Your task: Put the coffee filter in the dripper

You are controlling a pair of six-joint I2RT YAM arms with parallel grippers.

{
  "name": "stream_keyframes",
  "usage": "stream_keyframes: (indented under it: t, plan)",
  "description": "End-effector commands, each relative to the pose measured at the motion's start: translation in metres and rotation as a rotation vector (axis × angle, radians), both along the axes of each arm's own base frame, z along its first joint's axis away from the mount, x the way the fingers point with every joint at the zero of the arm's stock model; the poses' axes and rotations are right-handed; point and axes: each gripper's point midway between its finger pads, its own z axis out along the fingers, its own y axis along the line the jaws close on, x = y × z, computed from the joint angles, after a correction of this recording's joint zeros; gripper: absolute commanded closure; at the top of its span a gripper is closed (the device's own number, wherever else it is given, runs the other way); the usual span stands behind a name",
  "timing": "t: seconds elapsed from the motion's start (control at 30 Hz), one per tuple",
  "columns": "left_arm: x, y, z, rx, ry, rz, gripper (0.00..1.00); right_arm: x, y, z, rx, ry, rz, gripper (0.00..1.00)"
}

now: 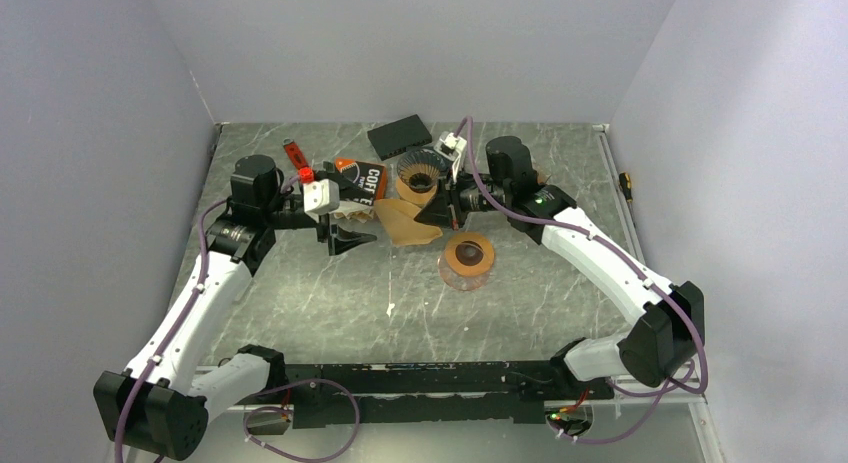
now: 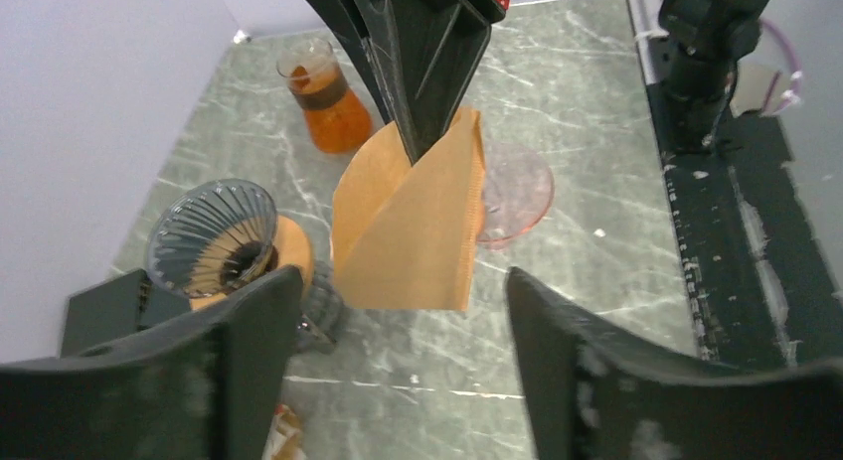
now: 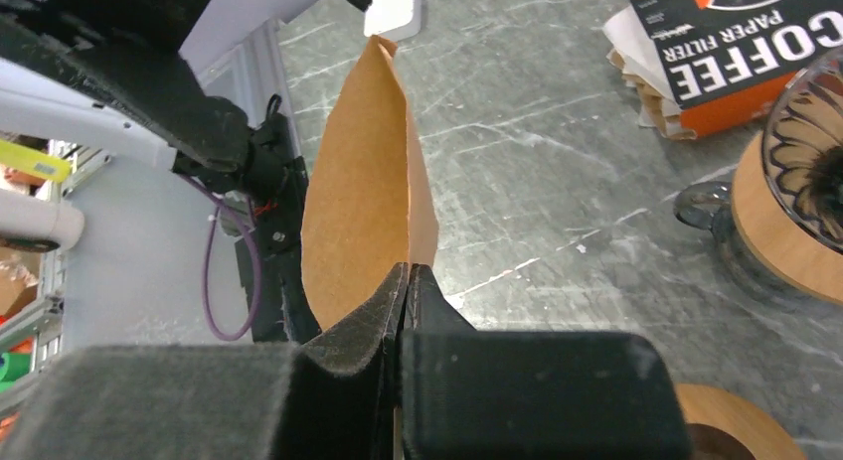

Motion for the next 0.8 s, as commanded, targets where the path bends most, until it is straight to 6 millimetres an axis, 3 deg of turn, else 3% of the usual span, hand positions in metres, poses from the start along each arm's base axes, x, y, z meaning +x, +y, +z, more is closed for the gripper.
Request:
stream_keyframes:
  t: [0.0, 0.17, 0.3, 0.43, 0.6, 0.77]
  plan:
    - [0.01, 0.0, 0.003, -0.021, 0.007, 0.054, 0.02, 0.017, -0.005, 0.031, 0.018, -0.085, -0.104, 1.0]
    - [0.038, 0.008, -0.002, -0.039, 0.145, 0.253, 0.01, 0.038, -0.021, 0.041, 0.02, -0.077, -0.24, 1.0]
    - [0.049, 0.009, -0.006, -0.076, 0.287, 0.335, 0.0, 0.064, -0.049, 0.063, 0.056, -0.078, -0.393, 1.0]
    - [0.076, 0.018, -0.014, -0.169, 0.565, 0.565, 0.01, 0.082, -0.068, 0.077, 0.072, -0.08, -0.488, 1.0]
    - [0.11, 0.038, -0.04, -0.206, 0.867, 0.88, 0.0, 0.102, -0.073, 0.073, 0.05, -0.065, -0.539, 1.0]
    - [0.131, 0.035, -0.059, -0.145, 0.89, 0.881, 0.01, 0.132, -0.072, 0.067, 0.015, -0.069, -0.595, 1.0]
